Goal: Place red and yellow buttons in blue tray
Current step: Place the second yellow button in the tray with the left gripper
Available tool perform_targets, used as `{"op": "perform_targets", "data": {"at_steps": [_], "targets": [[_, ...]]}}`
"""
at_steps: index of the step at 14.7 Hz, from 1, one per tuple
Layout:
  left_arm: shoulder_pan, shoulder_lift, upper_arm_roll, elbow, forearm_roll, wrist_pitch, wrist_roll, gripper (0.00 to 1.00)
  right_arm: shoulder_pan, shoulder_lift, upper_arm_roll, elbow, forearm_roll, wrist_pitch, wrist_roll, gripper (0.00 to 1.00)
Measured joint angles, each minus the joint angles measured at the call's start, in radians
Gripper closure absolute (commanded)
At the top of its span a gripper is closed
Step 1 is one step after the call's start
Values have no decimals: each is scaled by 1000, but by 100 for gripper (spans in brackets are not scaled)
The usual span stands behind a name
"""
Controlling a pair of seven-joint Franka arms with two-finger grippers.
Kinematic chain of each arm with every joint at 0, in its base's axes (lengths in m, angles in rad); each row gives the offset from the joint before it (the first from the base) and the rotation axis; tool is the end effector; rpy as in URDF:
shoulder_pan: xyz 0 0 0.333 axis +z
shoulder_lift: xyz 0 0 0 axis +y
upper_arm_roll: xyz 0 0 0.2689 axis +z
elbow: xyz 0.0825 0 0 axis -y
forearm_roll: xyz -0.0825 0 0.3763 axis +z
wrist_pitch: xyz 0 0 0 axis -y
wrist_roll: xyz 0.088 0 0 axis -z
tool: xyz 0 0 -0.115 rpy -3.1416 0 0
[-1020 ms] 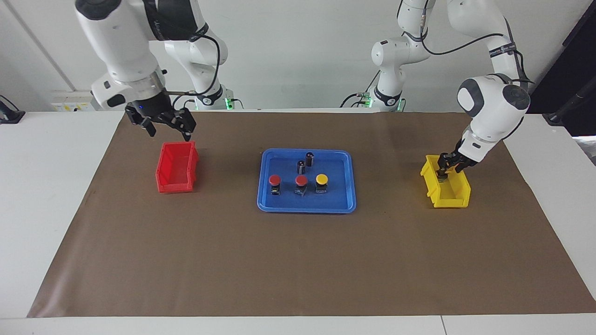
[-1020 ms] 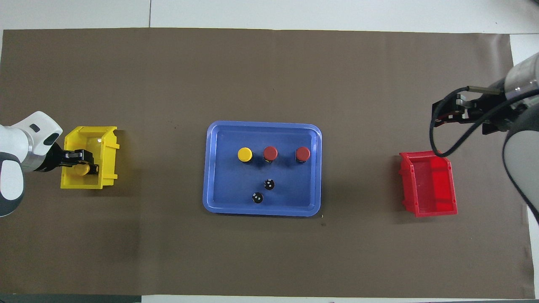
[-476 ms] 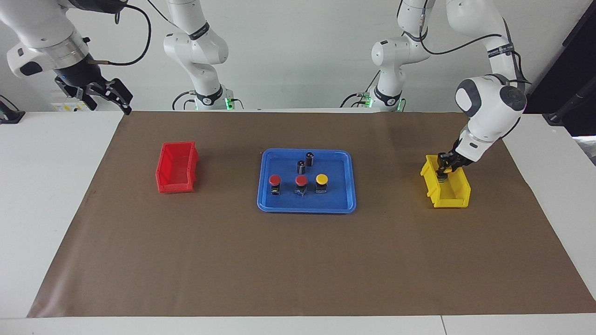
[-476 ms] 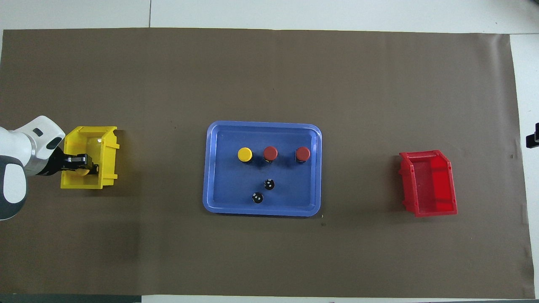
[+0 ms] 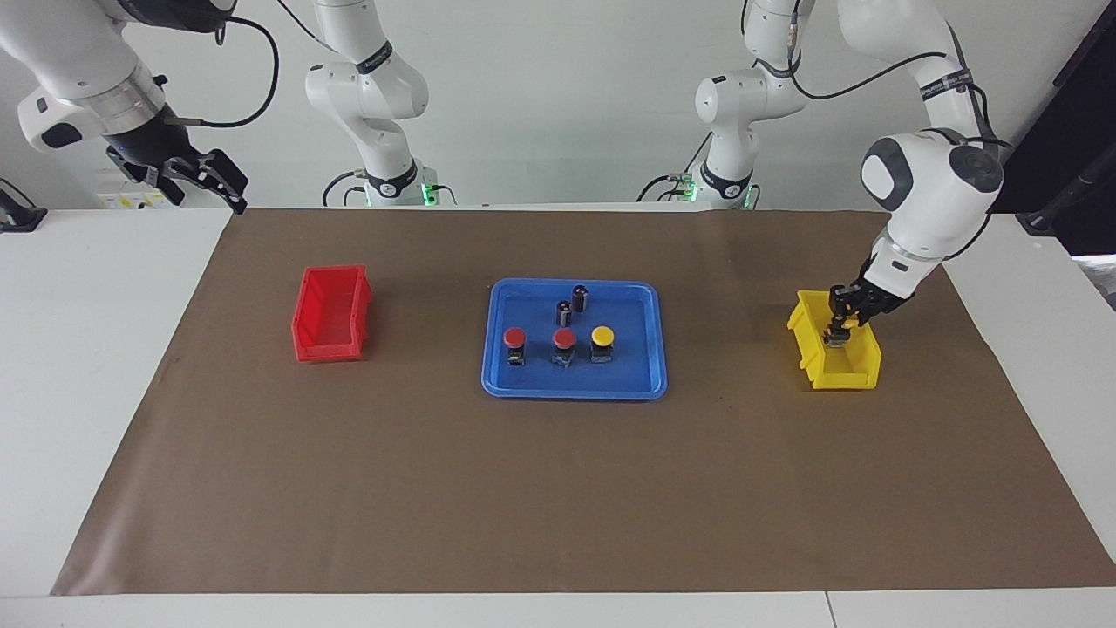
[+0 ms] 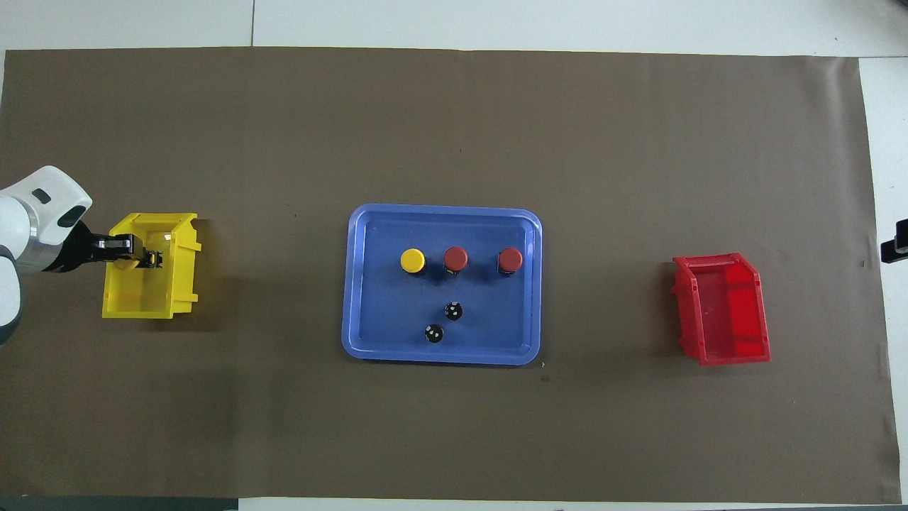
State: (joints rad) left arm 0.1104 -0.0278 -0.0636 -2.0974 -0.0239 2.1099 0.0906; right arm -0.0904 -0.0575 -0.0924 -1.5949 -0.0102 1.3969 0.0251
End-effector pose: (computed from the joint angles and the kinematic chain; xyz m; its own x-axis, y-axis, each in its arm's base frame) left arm 0.5370 0.0238 0.3851 0.9986 -0.0316 0.0417 -0.0323 -0.9994 0.0155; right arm 0.5024 -0.0954 0.5749 0.9686 -0.2055 -0.1401 -0.2063 -0.9784 0.0084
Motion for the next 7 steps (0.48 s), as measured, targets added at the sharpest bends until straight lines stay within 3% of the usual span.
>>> {"op": "perform_targets", "data": {"at_steps": [2,4,7], "targets": [[-10,1,-7,142,0,-140,2,99,1,0,0,-7,0,2,0,0],[-83,9,-11,267,-1,-267,-35,99,1,0,-1,-8,0,5,0,0],[-283,34,-21,311,0,-282,-252,99,1,0,-3,-10,0,13,0,0]]}}
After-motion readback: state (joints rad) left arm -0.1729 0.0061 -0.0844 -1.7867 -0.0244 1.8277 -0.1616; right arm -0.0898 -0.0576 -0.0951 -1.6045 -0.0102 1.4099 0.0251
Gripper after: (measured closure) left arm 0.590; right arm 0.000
